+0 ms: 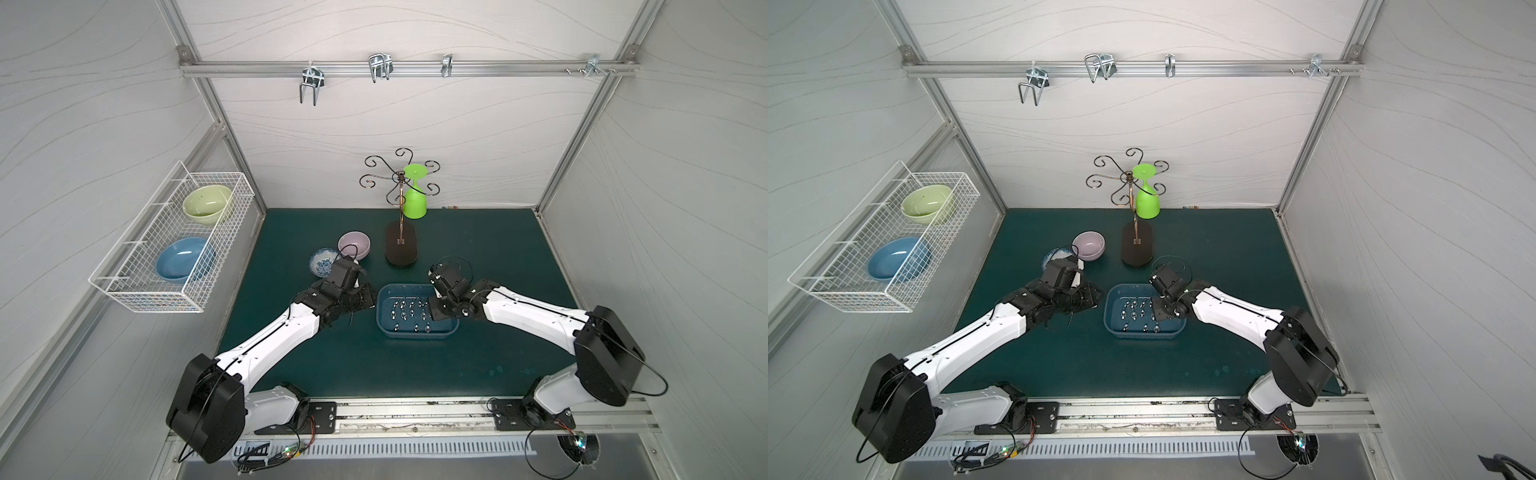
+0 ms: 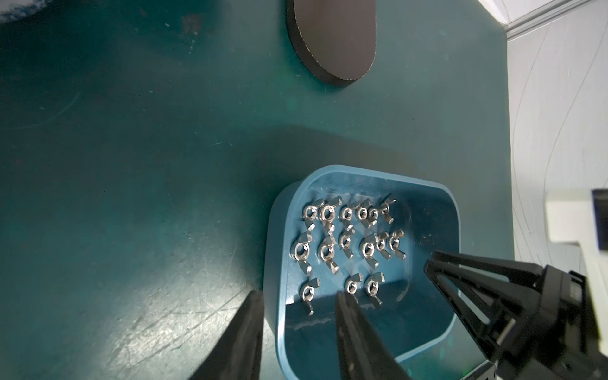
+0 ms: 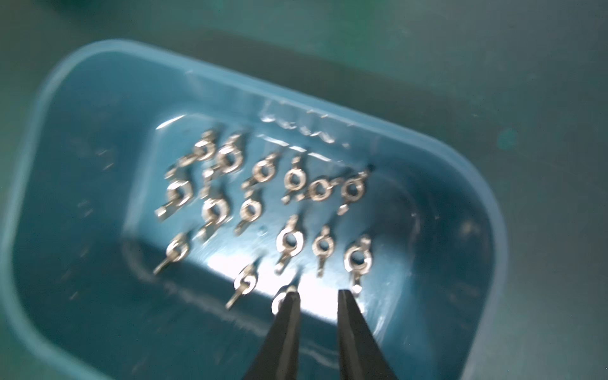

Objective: Take out the wing nut from the storage box
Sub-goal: Pick up the wing nut from the storage box.

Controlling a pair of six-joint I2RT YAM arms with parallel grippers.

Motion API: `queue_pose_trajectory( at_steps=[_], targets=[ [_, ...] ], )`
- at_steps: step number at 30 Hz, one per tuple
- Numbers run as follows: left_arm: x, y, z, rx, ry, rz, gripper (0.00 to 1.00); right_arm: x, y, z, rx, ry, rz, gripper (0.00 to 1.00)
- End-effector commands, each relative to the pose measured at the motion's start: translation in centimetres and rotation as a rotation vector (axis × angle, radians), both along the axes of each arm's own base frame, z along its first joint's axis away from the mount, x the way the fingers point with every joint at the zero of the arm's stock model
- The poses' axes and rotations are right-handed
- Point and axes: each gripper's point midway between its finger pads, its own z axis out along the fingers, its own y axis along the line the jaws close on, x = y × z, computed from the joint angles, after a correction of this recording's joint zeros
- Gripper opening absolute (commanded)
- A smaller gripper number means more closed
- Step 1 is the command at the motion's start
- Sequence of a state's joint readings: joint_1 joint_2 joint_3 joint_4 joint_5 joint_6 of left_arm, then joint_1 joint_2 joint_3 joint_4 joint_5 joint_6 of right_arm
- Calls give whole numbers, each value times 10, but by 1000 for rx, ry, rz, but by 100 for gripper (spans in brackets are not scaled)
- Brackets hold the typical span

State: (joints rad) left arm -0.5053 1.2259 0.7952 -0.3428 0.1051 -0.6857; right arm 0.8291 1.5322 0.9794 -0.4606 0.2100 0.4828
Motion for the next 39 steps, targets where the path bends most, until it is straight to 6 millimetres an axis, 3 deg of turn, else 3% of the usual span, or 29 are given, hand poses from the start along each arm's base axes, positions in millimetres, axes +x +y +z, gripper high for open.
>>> queue_pose_trajectory(
  at_steps=[1, 8, 19, 39],
  targets=[
    [2, -6, 0, -13, -4, -12, 40, 15, -12, -7, -61, -23, -117, 29],
    [1, -10, 0, -41, -2, -21, 40, 37, -7, -21, -63, -20, -184, 29],
    [-1, -12, -2, -59, 0, -29, 40, 47, -5, -40, -57, 7, -245, 26],
    [-2, -13, -8, -69, 3, -27, 38, 53, -2, -38, -19, -23, -259, 27]
  ],
)
